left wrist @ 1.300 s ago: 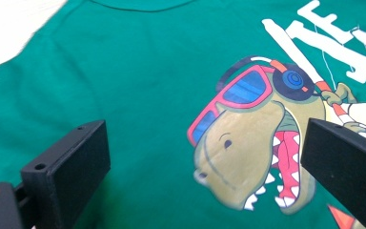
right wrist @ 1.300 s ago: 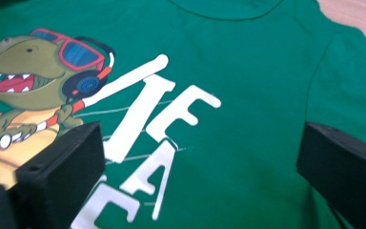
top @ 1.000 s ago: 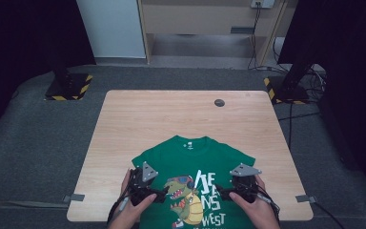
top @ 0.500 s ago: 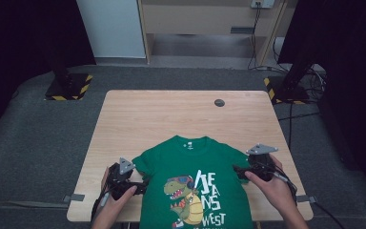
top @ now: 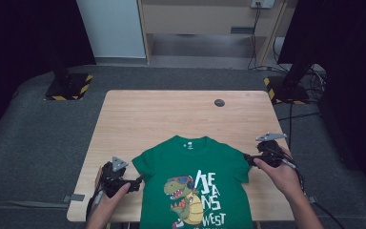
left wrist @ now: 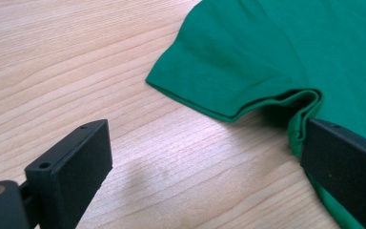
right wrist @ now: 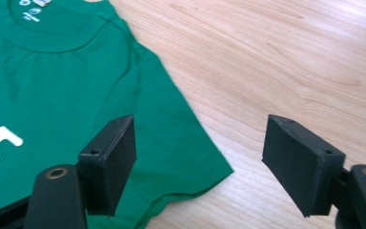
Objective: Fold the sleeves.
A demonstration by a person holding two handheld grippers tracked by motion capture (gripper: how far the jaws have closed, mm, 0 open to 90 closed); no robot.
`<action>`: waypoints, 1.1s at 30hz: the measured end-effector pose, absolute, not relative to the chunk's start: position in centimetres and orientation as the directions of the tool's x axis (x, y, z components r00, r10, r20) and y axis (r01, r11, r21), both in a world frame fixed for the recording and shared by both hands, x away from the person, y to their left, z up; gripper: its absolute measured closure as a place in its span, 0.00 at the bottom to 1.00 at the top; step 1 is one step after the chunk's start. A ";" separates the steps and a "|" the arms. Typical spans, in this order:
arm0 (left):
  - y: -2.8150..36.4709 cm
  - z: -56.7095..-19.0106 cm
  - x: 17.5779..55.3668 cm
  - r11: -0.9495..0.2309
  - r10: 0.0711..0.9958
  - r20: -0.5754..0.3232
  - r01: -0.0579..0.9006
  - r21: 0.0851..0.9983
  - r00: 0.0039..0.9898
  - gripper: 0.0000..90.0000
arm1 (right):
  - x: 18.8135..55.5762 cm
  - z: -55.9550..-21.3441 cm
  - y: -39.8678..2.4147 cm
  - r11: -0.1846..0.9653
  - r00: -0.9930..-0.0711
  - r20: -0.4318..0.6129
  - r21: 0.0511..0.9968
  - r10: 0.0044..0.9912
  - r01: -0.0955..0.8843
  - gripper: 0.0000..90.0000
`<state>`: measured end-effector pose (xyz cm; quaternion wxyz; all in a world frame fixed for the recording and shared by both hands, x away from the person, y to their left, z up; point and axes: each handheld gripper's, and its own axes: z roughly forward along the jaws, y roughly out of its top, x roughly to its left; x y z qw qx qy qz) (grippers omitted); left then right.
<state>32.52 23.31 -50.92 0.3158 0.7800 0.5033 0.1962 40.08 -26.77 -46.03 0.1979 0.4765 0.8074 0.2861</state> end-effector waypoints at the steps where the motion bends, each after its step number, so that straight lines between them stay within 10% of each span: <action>1: 23.4 -50.9 32.5 -0.291 0.910 -0.013 0.662 0.690 0.414 0.03 | 40.2 -46.0 -26.9 0.381 -0.464 -0.048 0.649 0.885 0.659 0.31; 33: 23.2 -51.1 32.5 -0.305 0.915 0.018 0.661 0.686 0.403 0.04 | 41.9 -51.4 -28.4 0.316 -0.392 0.012 0.569 0.920 0.759 0.49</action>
